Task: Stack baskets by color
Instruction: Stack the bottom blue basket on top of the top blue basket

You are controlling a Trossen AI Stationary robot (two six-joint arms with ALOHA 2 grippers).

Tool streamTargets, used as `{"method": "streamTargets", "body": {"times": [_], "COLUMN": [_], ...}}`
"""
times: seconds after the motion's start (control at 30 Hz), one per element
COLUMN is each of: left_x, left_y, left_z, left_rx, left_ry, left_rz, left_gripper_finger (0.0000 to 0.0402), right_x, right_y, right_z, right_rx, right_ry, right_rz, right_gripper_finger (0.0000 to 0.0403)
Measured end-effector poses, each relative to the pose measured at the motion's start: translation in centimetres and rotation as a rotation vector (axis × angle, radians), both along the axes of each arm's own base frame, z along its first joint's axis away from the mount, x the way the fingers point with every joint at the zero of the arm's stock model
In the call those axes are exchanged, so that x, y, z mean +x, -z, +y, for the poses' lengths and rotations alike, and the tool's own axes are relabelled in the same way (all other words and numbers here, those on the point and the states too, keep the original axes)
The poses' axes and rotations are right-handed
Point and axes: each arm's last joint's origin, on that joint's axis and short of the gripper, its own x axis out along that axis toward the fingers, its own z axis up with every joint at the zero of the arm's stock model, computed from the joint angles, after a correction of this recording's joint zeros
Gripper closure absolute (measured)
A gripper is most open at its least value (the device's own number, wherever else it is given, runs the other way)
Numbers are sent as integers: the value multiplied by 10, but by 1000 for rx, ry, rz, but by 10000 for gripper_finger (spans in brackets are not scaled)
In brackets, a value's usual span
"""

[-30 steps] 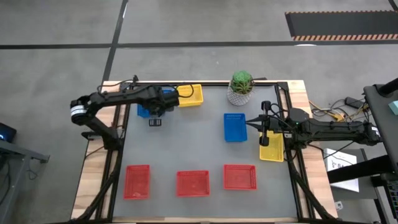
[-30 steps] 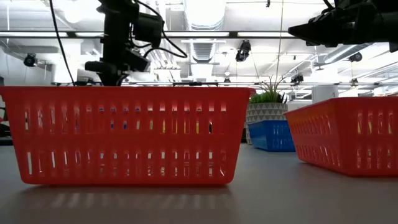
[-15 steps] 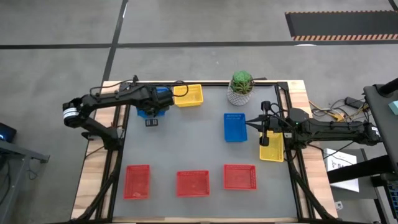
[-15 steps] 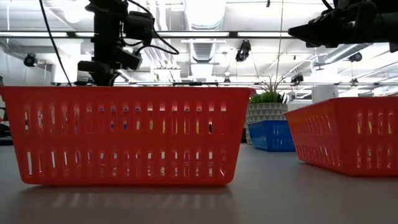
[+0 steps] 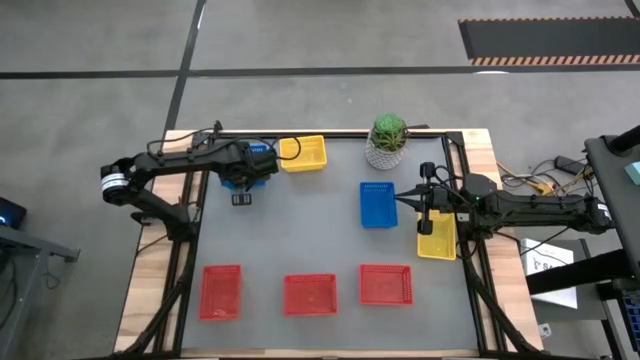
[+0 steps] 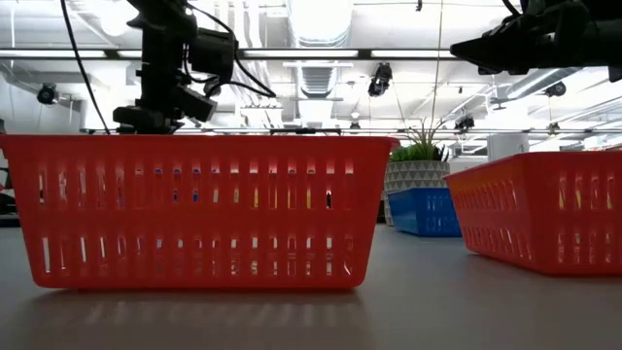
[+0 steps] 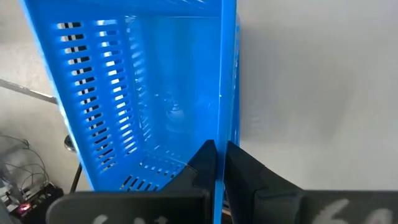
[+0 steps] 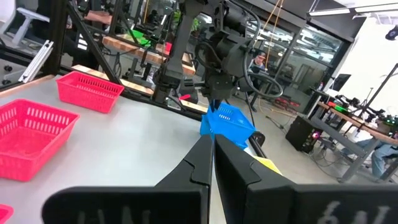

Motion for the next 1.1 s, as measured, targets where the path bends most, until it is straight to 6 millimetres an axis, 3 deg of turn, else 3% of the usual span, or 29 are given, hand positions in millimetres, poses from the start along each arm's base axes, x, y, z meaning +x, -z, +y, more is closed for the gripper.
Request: {"method": "streamTargets", "body": {"times": [1.1], "left_x": [1], "left_y": [11], "left_z": [1], "left_rx": [11], "left_ry": [-4], "left_rz": [-24], "left_gripper_finger": [399], "right_x": [0], "right_y": [0], "right_z": [0], "right_rx": [2], "right_ry": [1], "right_rz": [-1], "right_gripper_finger": [394]}}
